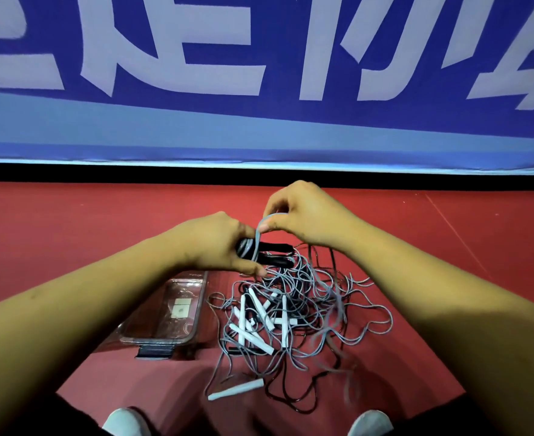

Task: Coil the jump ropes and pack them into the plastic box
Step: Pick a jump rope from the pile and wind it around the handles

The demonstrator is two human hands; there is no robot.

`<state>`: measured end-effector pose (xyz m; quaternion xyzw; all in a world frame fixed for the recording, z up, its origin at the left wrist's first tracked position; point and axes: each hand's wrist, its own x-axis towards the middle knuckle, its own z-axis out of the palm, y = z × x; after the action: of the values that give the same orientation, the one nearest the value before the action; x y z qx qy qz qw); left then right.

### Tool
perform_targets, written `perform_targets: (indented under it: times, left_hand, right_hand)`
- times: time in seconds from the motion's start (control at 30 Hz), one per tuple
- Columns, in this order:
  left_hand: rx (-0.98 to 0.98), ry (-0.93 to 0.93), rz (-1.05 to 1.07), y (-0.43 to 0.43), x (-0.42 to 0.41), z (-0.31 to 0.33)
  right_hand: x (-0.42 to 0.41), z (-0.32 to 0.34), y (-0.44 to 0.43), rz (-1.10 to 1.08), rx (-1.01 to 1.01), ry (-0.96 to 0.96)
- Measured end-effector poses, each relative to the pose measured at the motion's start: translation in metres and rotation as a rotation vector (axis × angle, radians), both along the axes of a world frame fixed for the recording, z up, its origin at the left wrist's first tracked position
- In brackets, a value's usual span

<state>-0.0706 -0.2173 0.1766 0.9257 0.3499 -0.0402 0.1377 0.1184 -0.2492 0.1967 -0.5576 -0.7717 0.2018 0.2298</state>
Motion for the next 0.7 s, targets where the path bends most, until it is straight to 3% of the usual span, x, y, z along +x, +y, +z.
perform_targets:
  times: [0.2, 0.4, 0.6, 0.7]
  left_hand:
    - [-0.462, -0.402, -0.014, -0.001, -0.011, 0.009]
    - [-0.726, -0.758, 0.148, -0.011, -0.007, 0.023]
    - [-0.633, -0.898, 0.290, 0.002, -0.008, 0.025]
    - [-0.535, -0.872, 0.423, 0.016, -0.014, 0.024]
  right_hand:
    - [0.020, 0.006, 0.000, -0.074, -0.166, 0.402]
    - [0.025, -0.022, 0.001, -0.074, -0.425, 0.572]
    - [0.005, -0.028, -0.004, -0.013, -0.500, 0.364]
    - [-0.005, -0.027, -0.007, 0.009, -0.275, -0.021]
